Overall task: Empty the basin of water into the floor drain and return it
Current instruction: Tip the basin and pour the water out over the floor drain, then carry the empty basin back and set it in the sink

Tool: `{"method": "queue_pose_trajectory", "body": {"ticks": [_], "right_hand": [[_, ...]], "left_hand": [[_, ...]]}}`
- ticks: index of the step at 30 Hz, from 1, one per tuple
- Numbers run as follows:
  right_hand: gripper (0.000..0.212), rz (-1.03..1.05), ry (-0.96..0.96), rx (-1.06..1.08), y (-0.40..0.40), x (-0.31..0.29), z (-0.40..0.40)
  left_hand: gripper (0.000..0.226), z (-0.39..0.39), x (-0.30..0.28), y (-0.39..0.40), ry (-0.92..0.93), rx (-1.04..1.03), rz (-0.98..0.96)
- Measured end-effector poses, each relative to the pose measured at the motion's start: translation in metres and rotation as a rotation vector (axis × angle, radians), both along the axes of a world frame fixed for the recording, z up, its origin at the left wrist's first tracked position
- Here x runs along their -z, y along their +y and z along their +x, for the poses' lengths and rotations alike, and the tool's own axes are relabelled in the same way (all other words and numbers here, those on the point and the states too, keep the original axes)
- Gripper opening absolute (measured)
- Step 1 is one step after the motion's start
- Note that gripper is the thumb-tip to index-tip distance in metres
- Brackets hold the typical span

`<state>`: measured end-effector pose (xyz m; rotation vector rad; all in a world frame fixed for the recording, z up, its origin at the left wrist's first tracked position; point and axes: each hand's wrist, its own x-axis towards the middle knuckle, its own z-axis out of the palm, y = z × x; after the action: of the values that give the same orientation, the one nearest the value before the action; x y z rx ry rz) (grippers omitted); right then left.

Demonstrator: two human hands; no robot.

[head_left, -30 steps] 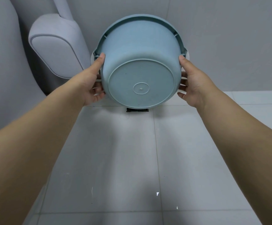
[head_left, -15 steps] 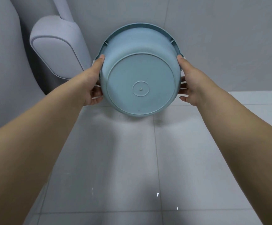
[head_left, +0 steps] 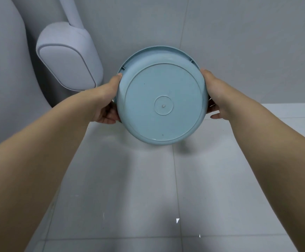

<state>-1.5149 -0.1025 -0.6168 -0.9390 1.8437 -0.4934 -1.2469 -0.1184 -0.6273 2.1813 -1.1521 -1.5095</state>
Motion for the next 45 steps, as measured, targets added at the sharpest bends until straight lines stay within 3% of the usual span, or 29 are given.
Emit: {"method": "queue_pose_trajectory", "body": {"ticks": [9,28,35,38,41,45], "right_hand": [[0.069,0.166,0.246,-0.204,0.010,0.005,-0.011],[0.074,0.293,0.284,-0.275,0.008,0.016,-0.012],[0.077,0.384,0.211,-0.275,0.015,0.033,-0.013],[0.066,0.376,0.144,-0.223,0.023,0.041,-0.017],[0.058,0.339,0.020,-0.074,0.039,0.046,-0.028],[0.078,0.401,-0.280,0.213,0.061,0.042,-0.050]], "left_hand": [[0.104,0.001,-0.004,0.010,-0.160,0.193,0.185],[0.095,0.001,-0.001,0.014,-0.227,0.300,0.296],[0.101,-0.001,0.016,0.016,-0.251,0.294,0.346],[0.095,-0.010,0.025,0.021,-0.231,0.269,0.326],[0.095,-0.023,0.028,0.028,-0.183,0.225,0.283],[0.092,-0.031,0.017,0.044,-0.152,0.230,0.222]]}}
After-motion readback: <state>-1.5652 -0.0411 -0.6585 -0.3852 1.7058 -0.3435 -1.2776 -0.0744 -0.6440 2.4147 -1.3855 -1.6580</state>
